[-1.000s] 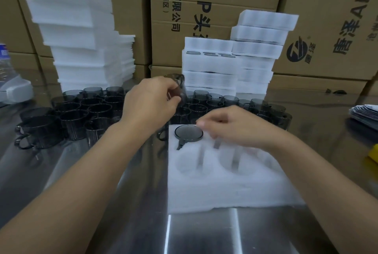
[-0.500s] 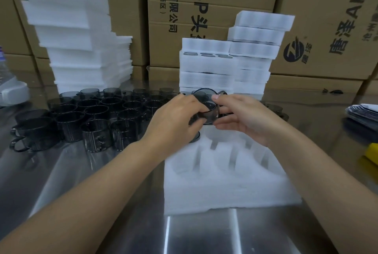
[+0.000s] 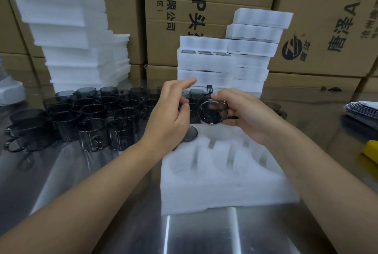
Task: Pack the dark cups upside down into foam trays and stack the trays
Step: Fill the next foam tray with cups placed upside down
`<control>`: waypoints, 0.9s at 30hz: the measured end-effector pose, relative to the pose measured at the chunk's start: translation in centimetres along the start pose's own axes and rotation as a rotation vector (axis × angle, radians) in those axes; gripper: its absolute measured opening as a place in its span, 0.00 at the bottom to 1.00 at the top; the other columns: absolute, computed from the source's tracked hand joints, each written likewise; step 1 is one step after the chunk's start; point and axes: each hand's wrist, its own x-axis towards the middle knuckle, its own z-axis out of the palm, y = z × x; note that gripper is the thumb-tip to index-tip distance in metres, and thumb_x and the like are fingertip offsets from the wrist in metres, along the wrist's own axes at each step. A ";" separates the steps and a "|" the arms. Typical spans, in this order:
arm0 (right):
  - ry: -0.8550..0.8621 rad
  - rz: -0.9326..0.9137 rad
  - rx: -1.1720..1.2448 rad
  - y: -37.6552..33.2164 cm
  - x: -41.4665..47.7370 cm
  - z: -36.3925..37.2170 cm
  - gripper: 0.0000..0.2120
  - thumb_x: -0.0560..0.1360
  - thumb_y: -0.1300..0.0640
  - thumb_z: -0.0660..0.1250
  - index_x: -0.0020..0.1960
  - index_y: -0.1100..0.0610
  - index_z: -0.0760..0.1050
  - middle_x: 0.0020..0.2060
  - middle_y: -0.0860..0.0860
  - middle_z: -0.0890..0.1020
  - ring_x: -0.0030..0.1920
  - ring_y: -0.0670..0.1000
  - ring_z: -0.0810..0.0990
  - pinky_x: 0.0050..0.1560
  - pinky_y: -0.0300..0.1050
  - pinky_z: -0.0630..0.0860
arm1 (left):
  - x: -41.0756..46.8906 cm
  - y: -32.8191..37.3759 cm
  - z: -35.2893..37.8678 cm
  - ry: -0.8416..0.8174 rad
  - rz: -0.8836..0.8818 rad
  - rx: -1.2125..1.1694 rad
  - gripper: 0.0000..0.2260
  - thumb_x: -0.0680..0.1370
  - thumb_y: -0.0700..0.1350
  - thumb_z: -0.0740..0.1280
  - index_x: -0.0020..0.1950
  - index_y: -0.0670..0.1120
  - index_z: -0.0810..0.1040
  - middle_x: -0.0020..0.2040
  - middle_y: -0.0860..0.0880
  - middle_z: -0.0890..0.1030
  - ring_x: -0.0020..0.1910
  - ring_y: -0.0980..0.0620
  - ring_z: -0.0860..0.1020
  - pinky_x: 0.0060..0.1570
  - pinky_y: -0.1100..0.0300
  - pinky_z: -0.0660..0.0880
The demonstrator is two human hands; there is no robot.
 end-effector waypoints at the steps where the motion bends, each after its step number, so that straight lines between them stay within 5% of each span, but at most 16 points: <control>1: -0.004 -0.007 -0.011 0.0 0.0 0.0 0.09 0.71 0.48 0.70 0.49 0.51 0.78 0.39 0.45 0.82 0.40 0.47 0.78 0.51 0.46 0.72 | 0.0 0.0 0.0 -0.022 -0.009 0.005 0.24 0.78 0.32 0.56 0.69 0.54 0.68 0.59 0.59 0.67 0.50 0.62 0.73 0.48 0.67 0.70; 8: -0.115 -0.048 -0.114 0.1 -0.4 0.3 0.14 0.63 0.46 0.74 0.46 0.48 0.79 0.41 0.42 0.82 0.47 0.44 0.79 0.57 0.47 0.71 | -0.1 0.0 0.0 -0.093 0.046 -0.008 0.27 0.78 0.29 0.56 0.65 0.58 0.72 0.66 0.60 0.67 0.51 0.62 0.74 0.53 0.66 0.72; 13: -0.073 -0.080 -0.037 0.1 -0.3 0.4 0.10 0.68 0.53 0.73 0.48 0.51 0.78 0.39 0.45 0.81 0.41 0.44 0.78 0.48 0.41 0.72 | 0.0 -0.3 0.1 -0.053 0.054 0.033 0.14 0.77 0.37 0.66 0.57 0.54 0.79 0.59 0.62 0.72 0.46 0.58 0.76 0.41 0.64 0.70; 23: 0.013 -0.076 0.044 0.1 -0.1 0.4 0.12 0.66 0.48 0.73 0.47 0.52 0.82 0.41 0.47 0.83 0.40 0.48 0.76 0.49 0.45 0.70 | 0.1 -0.1 0.2 0.056 -0.033 0.127 0.08 0.75 0.40 0.70 0.53 0.47 0.83 0.45 0.57 0.80 0.45 0.60 0.77 0.45 0.63 0.75; 27: 0.016 -0.064 0.091 0.0 0.0 0.3 0.08 0.73 0.51 0.69 0.46 0.54 0.82 0.39 0.49 0.84 0.40 0.47 0.79 0.45 0.41 0.72 | 0.0 -0.1 0.2 0.069 -0.094 0.103 0.06 0.74 0.42 0.72 0.50 0.49 0.84 0.41 0.58 0.82 0.42 0.59 0.78 0.45 0.59 0.76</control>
